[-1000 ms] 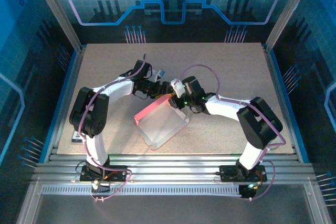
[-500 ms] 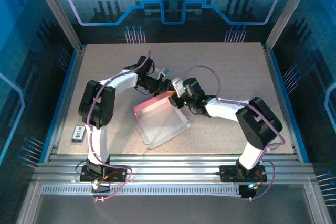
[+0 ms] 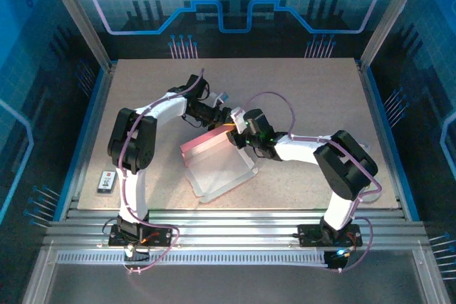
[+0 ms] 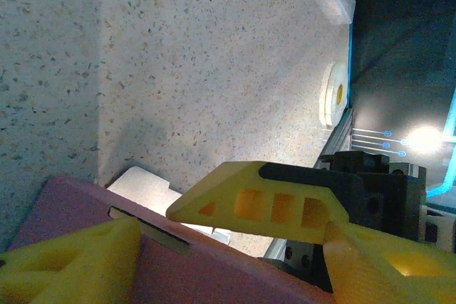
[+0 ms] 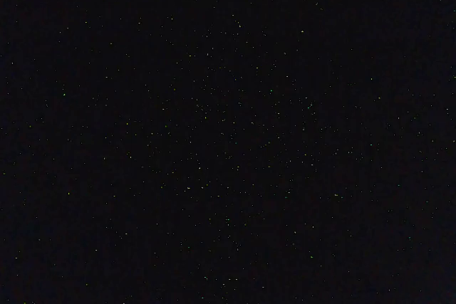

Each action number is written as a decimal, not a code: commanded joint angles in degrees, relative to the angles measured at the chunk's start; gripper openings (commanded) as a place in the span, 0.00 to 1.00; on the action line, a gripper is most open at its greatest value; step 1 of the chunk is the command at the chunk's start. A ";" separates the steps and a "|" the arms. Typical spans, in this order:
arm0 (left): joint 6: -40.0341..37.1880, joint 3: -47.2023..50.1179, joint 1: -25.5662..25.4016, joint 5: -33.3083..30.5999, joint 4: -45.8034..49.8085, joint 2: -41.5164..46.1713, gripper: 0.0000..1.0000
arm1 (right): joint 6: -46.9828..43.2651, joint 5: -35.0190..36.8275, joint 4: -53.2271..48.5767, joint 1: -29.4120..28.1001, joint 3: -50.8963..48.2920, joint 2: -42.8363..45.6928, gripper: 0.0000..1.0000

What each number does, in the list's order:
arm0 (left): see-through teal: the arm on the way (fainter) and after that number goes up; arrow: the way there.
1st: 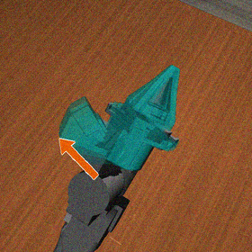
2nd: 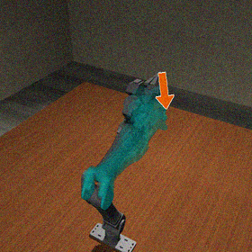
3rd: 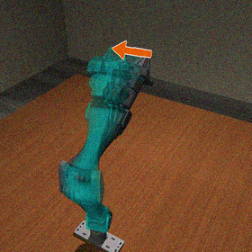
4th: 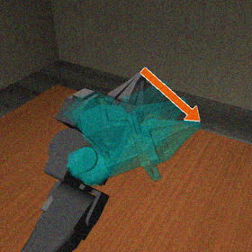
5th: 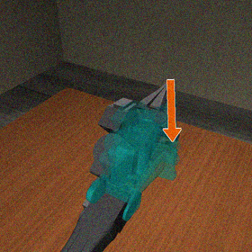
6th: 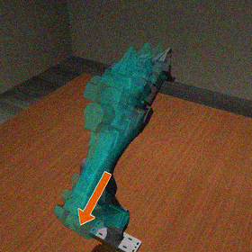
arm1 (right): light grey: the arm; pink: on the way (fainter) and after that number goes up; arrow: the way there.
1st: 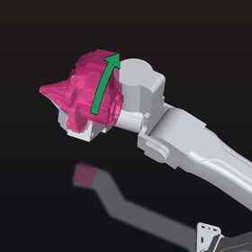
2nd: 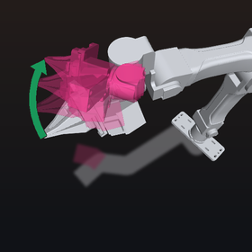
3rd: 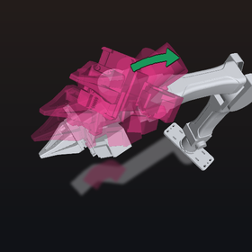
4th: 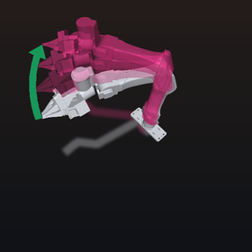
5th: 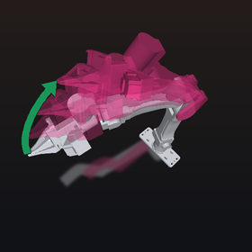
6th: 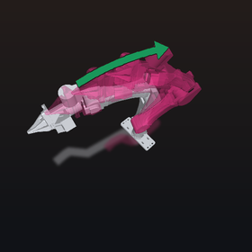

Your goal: Fold the paper box

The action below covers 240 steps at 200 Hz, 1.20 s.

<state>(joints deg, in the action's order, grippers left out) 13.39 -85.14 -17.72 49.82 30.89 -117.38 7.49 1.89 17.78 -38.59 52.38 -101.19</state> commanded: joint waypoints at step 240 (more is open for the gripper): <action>-0.39 -3.14 -1.74 -2.49 6.98 -0.01 0.69 | 3.26 35.07 -5.95 -6.63 4.89 -6.11 0.07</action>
<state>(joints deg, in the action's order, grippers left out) 13.37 -87.33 -17.34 46.22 31.16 -117.40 14.20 30.00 16.58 -45.87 56.38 -104.40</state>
